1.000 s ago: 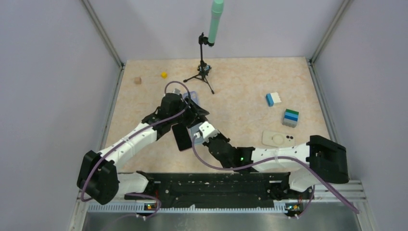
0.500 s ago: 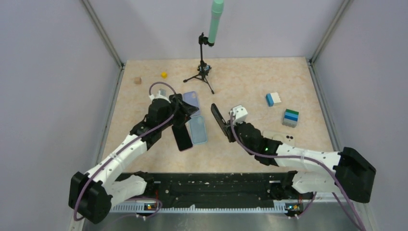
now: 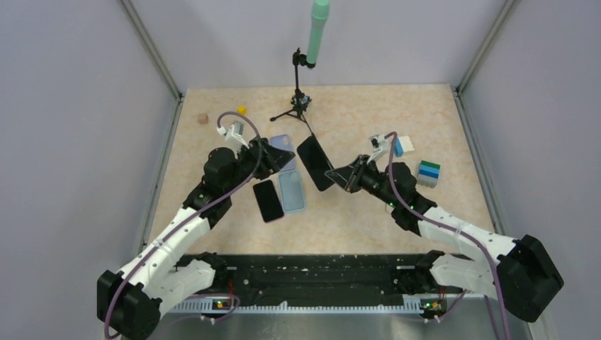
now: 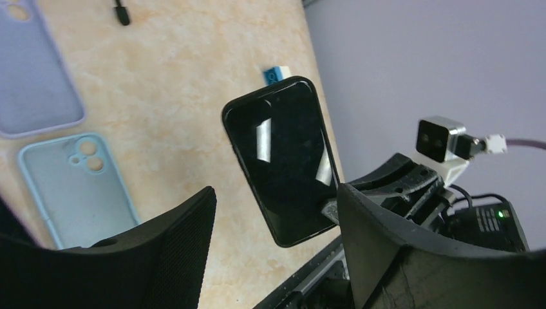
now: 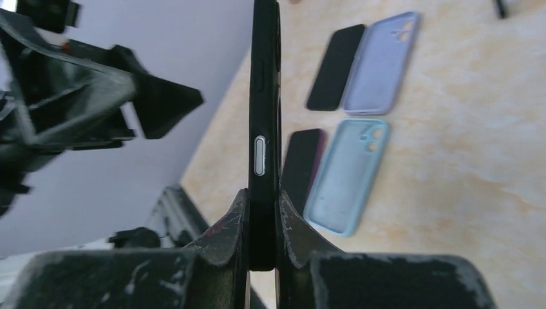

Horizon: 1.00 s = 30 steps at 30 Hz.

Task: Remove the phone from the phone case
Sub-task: Remove the phone case from the phone.

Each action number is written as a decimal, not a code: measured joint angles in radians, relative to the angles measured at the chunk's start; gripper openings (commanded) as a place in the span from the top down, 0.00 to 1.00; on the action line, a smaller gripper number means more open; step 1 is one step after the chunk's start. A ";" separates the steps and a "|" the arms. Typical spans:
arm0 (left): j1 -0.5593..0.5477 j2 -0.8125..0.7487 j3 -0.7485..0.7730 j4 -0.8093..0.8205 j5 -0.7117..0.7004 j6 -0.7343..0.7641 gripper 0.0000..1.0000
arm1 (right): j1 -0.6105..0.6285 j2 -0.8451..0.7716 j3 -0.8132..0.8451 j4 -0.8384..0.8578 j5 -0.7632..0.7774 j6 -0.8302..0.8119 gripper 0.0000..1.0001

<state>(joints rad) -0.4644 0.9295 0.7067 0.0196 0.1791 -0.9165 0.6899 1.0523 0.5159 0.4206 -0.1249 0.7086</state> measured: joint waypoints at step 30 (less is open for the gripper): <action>0.005 -0.011 -0.104 0.508 0.228 -0.134 0.78 | -0.021 0.261 0.017 0.721 -0.373 0.604 1.00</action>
<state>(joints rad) -0.4599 0.9180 0.6025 0.5278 0.4068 -1.0504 0.6689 1.3128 0.5327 1.1412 -0.4976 1.3128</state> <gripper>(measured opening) 0.294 0.093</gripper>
